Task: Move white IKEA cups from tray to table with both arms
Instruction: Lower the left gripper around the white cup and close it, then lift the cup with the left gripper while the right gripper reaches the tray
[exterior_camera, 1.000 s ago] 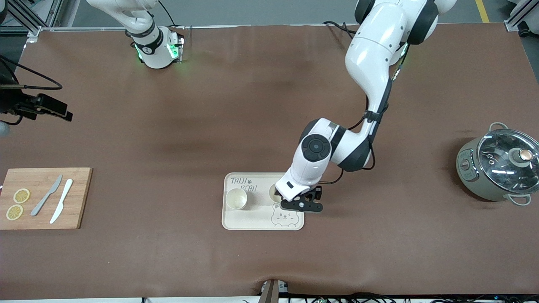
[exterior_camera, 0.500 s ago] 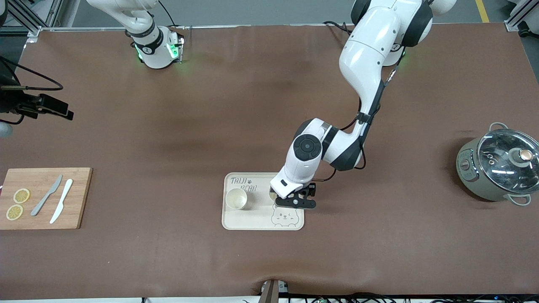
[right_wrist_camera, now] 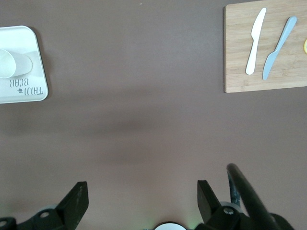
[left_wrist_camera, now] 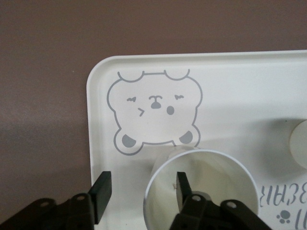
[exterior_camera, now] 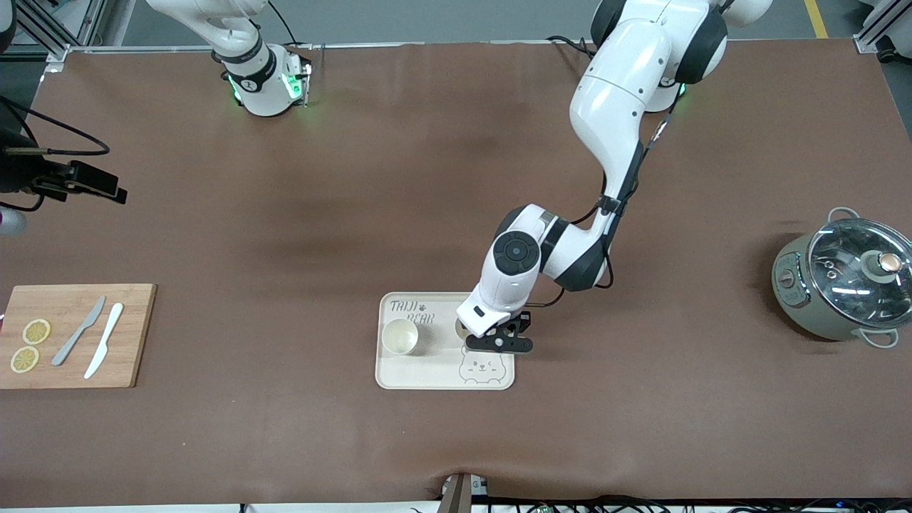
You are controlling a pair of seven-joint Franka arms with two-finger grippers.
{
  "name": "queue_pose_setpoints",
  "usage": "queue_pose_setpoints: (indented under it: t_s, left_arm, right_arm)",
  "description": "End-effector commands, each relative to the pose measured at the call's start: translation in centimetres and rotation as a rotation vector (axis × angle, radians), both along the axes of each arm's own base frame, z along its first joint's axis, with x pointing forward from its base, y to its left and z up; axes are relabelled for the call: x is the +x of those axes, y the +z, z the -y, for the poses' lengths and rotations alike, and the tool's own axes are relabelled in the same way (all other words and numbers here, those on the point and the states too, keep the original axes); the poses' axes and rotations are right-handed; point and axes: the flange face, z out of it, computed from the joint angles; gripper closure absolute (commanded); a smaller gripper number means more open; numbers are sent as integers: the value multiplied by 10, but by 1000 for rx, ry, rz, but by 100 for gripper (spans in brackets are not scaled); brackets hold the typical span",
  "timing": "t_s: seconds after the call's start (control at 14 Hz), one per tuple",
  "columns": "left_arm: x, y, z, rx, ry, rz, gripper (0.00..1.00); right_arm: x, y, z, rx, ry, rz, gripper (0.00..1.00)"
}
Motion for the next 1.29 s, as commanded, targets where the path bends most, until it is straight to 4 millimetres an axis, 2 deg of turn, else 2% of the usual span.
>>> queue_pose_setpoints:
  t_s: [0.0, 0.36, 0.64, 0.79, 0.93, 1.21]
  left_arm:
    - [1, 2, 2, -8, 16, 11, 100]
    - [5, 15, -1, -18, 24, 24, 100]
    - [19, 79, -15, -55, 46, 71, 100]
    - [24, 118, -45, -19, 41, 3, 100]
    - [9, 146, -70, 19, -14, -73, 100]
    - [-18, 186, -147, 30, -83, -104, 100]
  right_arm:
    - [9, -14, -4, -2, 5, -5, 0]
    - [30, -43, -19, 4, 16, 23, 0]
    - [36, -63, -36, 0, -10, 57, 0]
    - [40, -77, -51, -3, -26, 68, 0]
    - [43, -88, -67, -5, -63, 83, 0]
    - [50, -119, -103, 44, -159, 107, 0]
